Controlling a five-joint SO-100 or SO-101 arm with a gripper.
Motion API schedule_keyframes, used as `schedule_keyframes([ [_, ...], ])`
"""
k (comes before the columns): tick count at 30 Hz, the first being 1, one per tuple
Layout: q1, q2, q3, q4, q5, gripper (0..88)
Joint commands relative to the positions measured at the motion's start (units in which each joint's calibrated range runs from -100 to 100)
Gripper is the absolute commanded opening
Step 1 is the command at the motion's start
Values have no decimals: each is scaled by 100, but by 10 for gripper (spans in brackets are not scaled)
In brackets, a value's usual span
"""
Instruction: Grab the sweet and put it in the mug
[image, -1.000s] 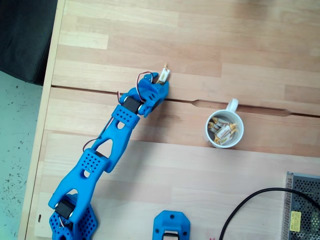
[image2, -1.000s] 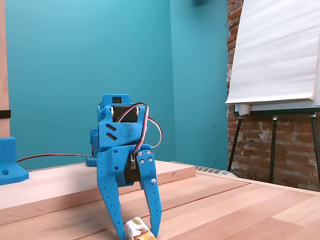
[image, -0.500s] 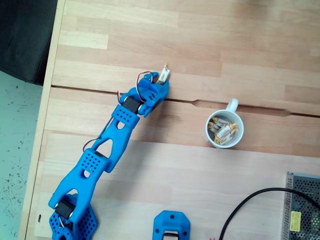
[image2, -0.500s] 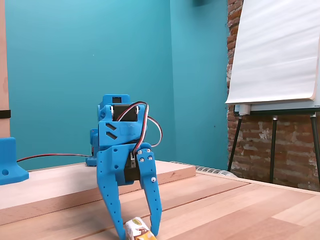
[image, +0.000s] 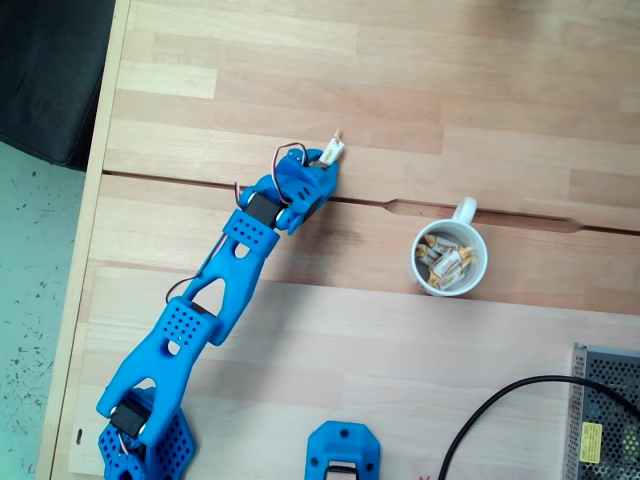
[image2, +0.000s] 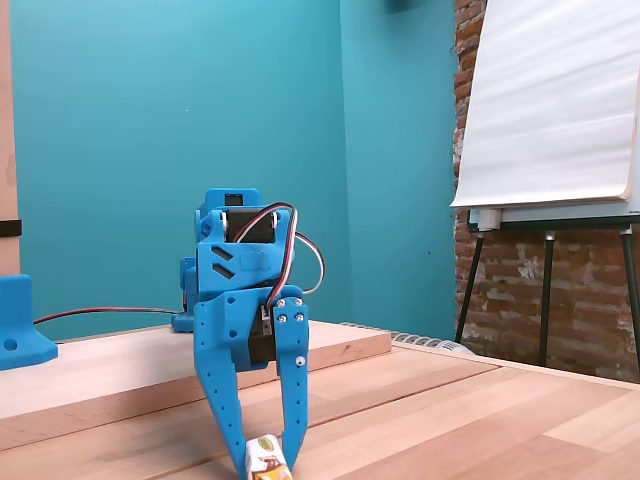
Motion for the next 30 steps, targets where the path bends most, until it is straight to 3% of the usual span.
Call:
schedule_keyframes([
  [1, -38, -144, -386, -78, -24, 42],
  [18, 42, -1477, -1573, 107, -220, 35],
  [25, 86, -2631, -1573, 1510, -249, 35],
  [30, 587, -3259, -1573, 2293, -220, 37],
])
